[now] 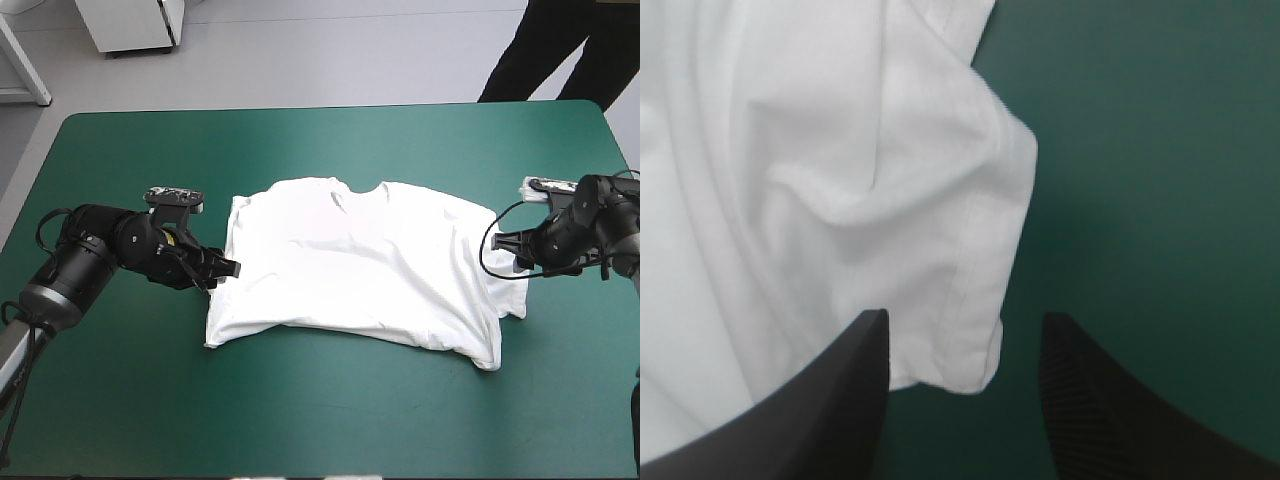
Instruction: Fold the cloth
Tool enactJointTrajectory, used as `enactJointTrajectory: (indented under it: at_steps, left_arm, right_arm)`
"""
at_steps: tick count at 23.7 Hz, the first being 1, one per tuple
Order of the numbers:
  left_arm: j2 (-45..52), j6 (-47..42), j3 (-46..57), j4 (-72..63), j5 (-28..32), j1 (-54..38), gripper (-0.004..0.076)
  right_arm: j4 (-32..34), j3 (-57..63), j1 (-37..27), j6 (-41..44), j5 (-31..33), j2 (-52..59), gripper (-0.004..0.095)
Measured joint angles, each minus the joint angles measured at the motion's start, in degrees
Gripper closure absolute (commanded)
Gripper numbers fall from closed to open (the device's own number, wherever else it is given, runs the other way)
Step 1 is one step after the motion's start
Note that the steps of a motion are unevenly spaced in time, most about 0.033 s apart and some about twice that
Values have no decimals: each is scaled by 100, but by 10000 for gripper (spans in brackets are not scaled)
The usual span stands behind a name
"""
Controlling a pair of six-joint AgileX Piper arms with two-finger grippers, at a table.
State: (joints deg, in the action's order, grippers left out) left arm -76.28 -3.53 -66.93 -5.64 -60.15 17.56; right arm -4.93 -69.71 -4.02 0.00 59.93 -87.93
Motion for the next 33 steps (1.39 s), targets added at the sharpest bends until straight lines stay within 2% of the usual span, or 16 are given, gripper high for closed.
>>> enactJointTrajectory:
  at_steps: [16, 17, 19, 20, 21, 29, 33]
  left_arm:
    - [0, 0, 0, 0, 23, 0, 286]
    - [0, 0, 0, -5, 23, 0, 287]
    - [0, 0, 0, -5, 23, 0, 302]
    - [0, 0, 0, -5, 31, 0, 314]
    - [0, 0, 0, -5, 47, 0, 322]
    - [0, 0, 0, -5, 66, 0, 389]
    - [0, 0, 0, -5, 73, 0, 390]
  right_arm:
    - [187, -520, -11, 118, -278, -1467, 469]
    - [187, -525, -16, 118, -290, -1564, 485]
    - [195, -538, -18, 123, -302, -1620, 639]
    - [195, -544, -18, 123, -302, -1626, 820]
    - [175, -544, -18, 123, -302, -1626, 930]
    - [63, -617, -18, 117, -162, -1348, 924]
    - [-404, -903, 49, -121, -78, -753, 924]
